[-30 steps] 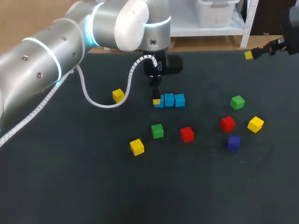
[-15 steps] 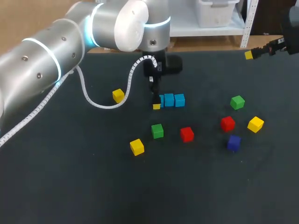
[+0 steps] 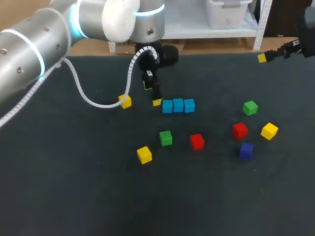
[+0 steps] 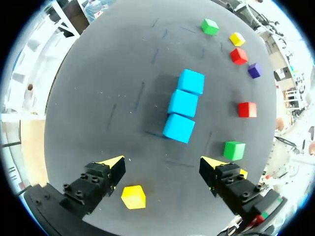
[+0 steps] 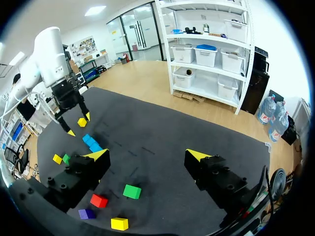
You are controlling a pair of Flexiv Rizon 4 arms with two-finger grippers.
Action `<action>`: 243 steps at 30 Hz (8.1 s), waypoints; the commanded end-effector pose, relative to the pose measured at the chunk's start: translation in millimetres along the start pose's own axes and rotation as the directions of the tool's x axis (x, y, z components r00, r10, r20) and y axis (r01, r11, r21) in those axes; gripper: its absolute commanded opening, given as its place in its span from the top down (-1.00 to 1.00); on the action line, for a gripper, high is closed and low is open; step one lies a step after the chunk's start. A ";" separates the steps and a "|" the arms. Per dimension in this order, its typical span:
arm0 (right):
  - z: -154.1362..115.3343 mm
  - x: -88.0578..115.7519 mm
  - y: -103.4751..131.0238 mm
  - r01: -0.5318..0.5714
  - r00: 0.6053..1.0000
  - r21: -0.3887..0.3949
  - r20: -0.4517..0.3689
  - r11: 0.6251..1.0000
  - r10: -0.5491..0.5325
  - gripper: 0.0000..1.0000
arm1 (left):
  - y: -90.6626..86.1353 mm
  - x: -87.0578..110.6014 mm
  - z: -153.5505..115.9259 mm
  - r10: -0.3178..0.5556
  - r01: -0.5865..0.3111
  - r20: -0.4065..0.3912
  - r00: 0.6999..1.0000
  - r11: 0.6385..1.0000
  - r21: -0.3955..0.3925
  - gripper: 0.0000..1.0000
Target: Place the blue cubes, place green cubes on the blue cubes, place the yellow cubes on the green cubes, then place the red cubes on the yellow cubes, and place purple cube on the red cubes.
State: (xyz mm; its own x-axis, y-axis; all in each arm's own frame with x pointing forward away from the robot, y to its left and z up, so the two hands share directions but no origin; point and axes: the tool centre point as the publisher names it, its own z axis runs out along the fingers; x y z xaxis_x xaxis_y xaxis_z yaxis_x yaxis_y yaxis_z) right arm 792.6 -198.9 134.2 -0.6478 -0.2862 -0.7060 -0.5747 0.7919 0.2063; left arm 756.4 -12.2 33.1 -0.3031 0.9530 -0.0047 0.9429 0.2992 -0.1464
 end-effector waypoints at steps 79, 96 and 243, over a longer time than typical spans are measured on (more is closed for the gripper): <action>1.0 0.1 -1.2 0.001 1.000 -0.004 0.003 1.000 -0.001 -1.00 | -117.3 0.1 30.7 0.123 -0.125 -0.029 0.992 0.989 -0.076 -1.00; 1.0 0.1 -1.2 0.001 1.000 -0.004 0.003 1.000 -0.001 -1.00 | -111.7 5.4 46.0 0.119 -0.120 -0.004 0.993 0.992 -0.044 -1.00; 1.0 0.1 -1.2 0.001 1.000 -0.004 0.003 1.000 -0.001 -1.00 | -15.8 -46.4 17.9 0.245 -0.245 -0.013 0.969 0.960 -0.137 0.46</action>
State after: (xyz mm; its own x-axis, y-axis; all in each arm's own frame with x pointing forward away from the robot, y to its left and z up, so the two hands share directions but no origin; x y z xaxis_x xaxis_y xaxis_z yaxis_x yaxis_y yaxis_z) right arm 792.6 -198.9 134.2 -0.6479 -0.2861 -0.7060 -0.5746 0.7920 0.2063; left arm 754.0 -62.8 17.7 -0.0620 0.9977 -0.0256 0.9981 0.0618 -0.0055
